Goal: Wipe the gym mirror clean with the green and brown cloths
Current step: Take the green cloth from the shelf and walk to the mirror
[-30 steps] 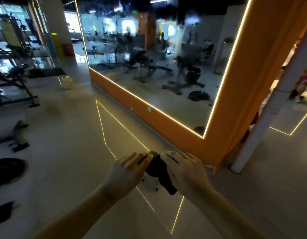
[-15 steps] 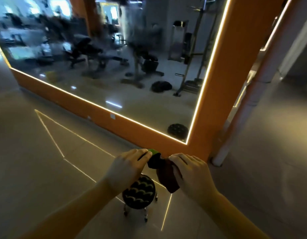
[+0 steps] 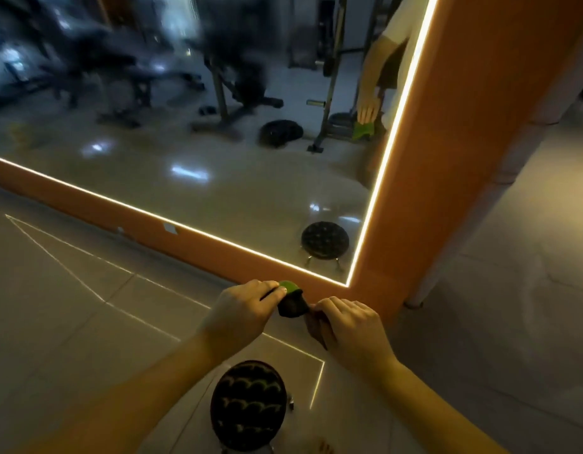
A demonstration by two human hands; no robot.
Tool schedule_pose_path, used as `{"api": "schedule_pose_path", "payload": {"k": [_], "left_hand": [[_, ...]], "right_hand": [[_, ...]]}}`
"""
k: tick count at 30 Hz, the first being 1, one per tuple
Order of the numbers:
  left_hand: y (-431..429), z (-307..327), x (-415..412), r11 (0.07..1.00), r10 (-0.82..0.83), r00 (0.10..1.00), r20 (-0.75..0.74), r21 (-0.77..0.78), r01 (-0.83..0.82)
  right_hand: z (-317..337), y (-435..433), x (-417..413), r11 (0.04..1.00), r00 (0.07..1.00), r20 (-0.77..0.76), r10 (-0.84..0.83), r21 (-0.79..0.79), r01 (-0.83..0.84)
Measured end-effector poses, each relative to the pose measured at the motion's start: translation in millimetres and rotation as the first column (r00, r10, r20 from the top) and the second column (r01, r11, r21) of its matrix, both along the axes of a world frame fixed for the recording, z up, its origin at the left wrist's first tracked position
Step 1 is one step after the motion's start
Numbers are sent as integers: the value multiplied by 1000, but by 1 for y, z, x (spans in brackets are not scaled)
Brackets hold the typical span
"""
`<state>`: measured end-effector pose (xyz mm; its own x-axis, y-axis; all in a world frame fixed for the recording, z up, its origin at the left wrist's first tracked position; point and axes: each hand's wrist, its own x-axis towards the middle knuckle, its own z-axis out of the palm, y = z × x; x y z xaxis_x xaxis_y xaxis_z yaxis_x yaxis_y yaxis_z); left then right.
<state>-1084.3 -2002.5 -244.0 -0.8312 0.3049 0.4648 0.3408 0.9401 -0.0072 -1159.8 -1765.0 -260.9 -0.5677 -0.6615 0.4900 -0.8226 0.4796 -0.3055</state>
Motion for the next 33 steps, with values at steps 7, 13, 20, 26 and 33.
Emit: {"api": "schedule_pose_path", "payload": {"k": [7, 13, 20, 26, 33], "left_hand": [[-59, -30, -82, 946, 12, 977, 213, 314, -80], [-131, -61, -124, 934, -32, 970, 239, 354, -56], [-204, -92, -143, 973, -180, 958, 224, 187, 139], [-212, -70, -163, 959, -277, 949, 152, 100, 264], [-210, 6, -189, 933, -358, 930, -81, 16, 360]], "right_hand": [[-57, -53, -69, 981, 927, 342, -154, 166, 102], [-100, -120, -92, 940, 846, 447, -289, 300, 163], [-130, -181, -101, 888, 806, 422, -416, 378, 261], [-88, -213, -116, 959, 904, 350, -248, 223, 176], [-4, -230, -153, 985, 986, -84, -146, 84, 154]]}}
